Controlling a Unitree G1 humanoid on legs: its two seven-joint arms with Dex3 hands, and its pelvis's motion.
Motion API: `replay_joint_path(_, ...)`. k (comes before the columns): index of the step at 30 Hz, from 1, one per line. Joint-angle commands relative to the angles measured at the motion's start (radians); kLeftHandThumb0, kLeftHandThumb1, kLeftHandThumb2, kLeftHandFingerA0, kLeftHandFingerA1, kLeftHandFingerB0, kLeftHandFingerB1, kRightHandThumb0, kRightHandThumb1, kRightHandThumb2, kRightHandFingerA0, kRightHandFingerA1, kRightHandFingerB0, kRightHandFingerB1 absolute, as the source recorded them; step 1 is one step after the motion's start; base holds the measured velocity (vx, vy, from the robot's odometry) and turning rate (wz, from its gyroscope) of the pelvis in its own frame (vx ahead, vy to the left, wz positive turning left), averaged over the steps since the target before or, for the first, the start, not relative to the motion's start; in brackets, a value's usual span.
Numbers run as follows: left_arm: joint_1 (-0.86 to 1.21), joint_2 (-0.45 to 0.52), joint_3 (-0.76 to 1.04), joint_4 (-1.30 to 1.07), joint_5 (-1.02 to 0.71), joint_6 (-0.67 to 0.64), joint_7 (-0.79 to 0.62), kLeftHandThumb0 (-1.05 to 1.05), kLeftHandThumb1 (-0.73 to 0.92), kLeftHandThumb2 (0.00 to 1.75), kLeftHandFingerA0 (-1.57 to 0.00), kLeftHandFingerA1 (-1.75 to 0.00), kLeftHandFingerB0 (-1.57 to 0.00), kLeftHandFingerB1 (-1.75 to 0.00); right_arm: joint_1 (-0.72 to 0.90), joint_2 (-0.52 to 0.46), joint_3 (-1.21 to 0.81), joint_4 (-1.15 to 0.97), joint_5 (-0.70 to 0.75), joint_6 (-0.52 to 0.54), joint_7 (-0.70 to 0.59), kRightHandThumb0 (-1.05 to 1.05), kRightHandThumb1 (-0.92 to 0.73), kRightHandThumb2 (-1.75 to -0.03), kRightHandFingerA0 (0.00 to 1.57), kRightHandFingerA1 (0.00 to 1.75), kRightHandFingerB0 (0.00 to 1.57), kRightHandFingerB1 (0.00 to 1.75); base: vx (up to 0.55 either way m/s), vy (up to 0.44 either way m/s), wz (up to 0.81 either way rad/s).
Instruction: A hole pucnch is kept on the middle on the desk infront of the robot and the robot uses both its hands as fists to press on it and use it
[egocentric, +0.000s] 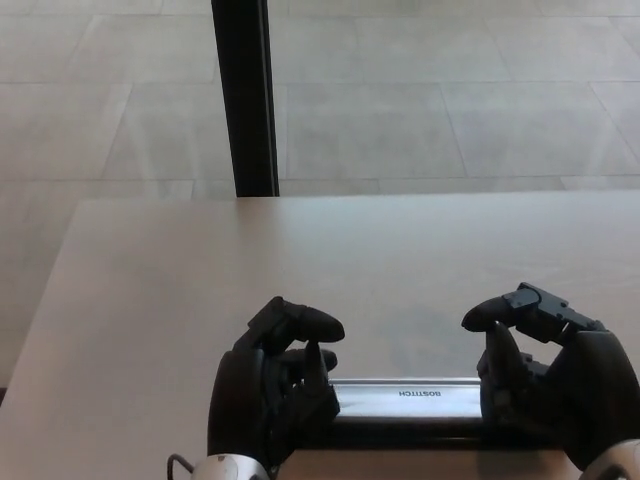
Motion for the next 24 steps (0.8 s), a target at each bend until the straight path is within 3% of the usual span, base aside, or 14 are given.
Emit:
replay_joint_path(1, 0.096, -0.225, -0.036, 0.088, -0.021, -0.110, 0.122, -0.25, 0.92, 0.94, -0.80, -1.75, -0.29, -1.75, -0.010, 0.025, 0.005, 0.042, -0.034, 0.005, -0.006, -0.60, -0.54, -0.99, 1.19, 1.74, 1.00, 1.26, 0.00, 0.000, 0.00)
replay_joint_path(3, 0.110, -0.246, -0.043, 0.111, -0.032, -0.132, 0.138, -0.25, 0.92, 0.92, -0.80, -1.75, -0.28, -1.71, 0.002, 0.028, 0.002, 0.045, -0.035, 0.000, -0.006, -0.61, -0.55, -0.98, 1.19, 1.73, 1.00, 1.28, 0.00, 0.000, 0.00)
replay_joint_path(4, 0.114, -0.246, -0.050, 0.125, -0.029, -0.143, 0.140, -0.24, 0.92, 0.90, -0.71, -1.75, -0.29, -1.68, 0.010, 0.032, 0.000, 0.048, -0.035, -0.008, -0.005, -0.61, -0.55, -0.98, 1.20, 1.73, 1.00, 1.30, 0.00, 0.000, 0.00)
replay_joint_path(5, 0.119, -0.250, -0.055, 0.131, -0.029, -0.151, 0.144, -0.27, 0.92, 0.92, -0.82, -1.75, -0.25, -1.71, 0.014, 0.037, -0.001, 0.055, -0.038, -0.014, -0.010, -0.62, -0.53, -1.02, 1.23, 1.74, 1.02, 1.32, 0.00, 0.000, 0.00)
replay_joint_path(6, 0.125, -0.255, -0.064, 0.147, -0.025, -0.169, 0.153, -0.28, 0.92, 0.92, -0.79, -1.75, -0.23, -1.71, 0.021, 0.046, -0.002, 0.074, -0.047, -0.032, -0.014, -0.63, -0.49, -1.04, 1.32, 1.73, 1.05, 1.34, 0.00, 0.000, 0.00)
replay_joint_path(7, 0.124, -0.256, -0.067, 0.154, -0.022, -0.177, 0.157, -0.28, 0.92, 0.92, -0.79, -1.75, -0.23, -1.71, 0.023, 0.050, -0.003, 0.081, -0.048, -0.037, -0.014, -0.70, -0.51, -1.17, 1.48, 1.52, 1.09, 1.24, 0.00, 0.000, 0.00)
replay_joint_path(11, 0.123, -0.266, -0.074, 0.191, -0.026, -0.211, 0.172, -0.29, 0.92, 0.91, -0.78, -1.75, -0.22, -1.72, 0.042, 0.082, -0.022, 0.121, -0.043, -0.075, -0.023, -0.72, -0.48, -1.15, 1.49, 1.54, 1.07, 1.26, 0.00, 0.000, 0.00)
replay_joint_path(12, 0.121, -0.266, -0.076, 0.198, -0.024, -0.215, 0.175, -0.28, 0.92, 0.89, -0.71, -1.75, -0.27, -1.68, 0.048, 0.089, -0.025, 0.133, -0.051, -0.092, -0.029, -0.70, -0.47, -1.16, 1.49, 1.54, 1.09, 1.28, 0.00, 0.000, 0.00)
replay_joint_path(13, 0.121, -0.267, -0.080, 0.204, -0.023, -0.222, 0.179, -0.27, 0.92, 0.90, -0.72, -1.75, -0.27, -1.69, 0.054, 0.102, -0.031, 0.146, -0.056, -0.113, -0.040, -0.63, -0.46, -1.13, 1.29, 1.75, 1.00, 1.49, 0.00, 0.000, 0.00)
replay_joint_path(14, 0.122, -0.274, -0.081, 0.217, -0.023, -0.232, 0.187, -0.28, 0.92, 0.90, -0.80, -1.75, -0.25, -1.72, 0.063, 0.129, -0.040, 0.179, -0.065, -0.165, -0.058, -0.73, -0.45, -1.20, 1.51, 1.58, 1.13, 1.34, 0.00, 0.000, 0.00)
replay_joint_path(15, 0.122, -0.278, -0.083, 0.227, -0.021, -0.243, 0.193, -0.27, 0.92, 0.87, -0.72, -1.75, -0.29, -1.68, 0.069, 0.147, -0.048, 0.199, -0.067, -0.196, -0.067, -0.67, -0.44, -1.20, 1.30, 1.75, 1.07, 1.52, 0.00, 0.000, 0.00)
replay_joint_path(18, 0.112, -0.279, -0.084, 0.261, -0.007, -0.287, 0.206, -0.27, 0.92, 0.92, -0.84, -1.75, -0.26, -1.75, 0.074, 0.186, -0.062, 0.249, -0.073, -0.265, -0.073, -0.73, -0.51, -1.24, 1.41, 1.75, 1.08, 1.52, 0.00, 0.000, 0.00)
replay_joint_path(19, 0.111, -0.283, -0.085, 0.278, -0.001, -0.300, 0.213, -0.29, 0.92, 0.89, -0.85, -1.75, -0.29, -1.75, 0.080, 0.197, -0.063, 0.270, -0.085, -0.299, -0.075, -0.72, -0.55, -1.20, 1.38, 1.75, 1.06, 1.57, 0.00, 0.000, 0.00)
replay_joint_path(24, 0.109, -0.293, -0.093, 0.347, 0.017, -0.369, 0.237, -0.29, 0.91, 0.95, -0.78, -1.75, -0.30, -1.75, 0.096, 0.233, -0.065, 0.339, -0.118, -0.413, -0.077, -0.72, -0.56, -1.21, 1.41, 1.75, 1.09, 1.55, 0.00, 0.000, 0.00)
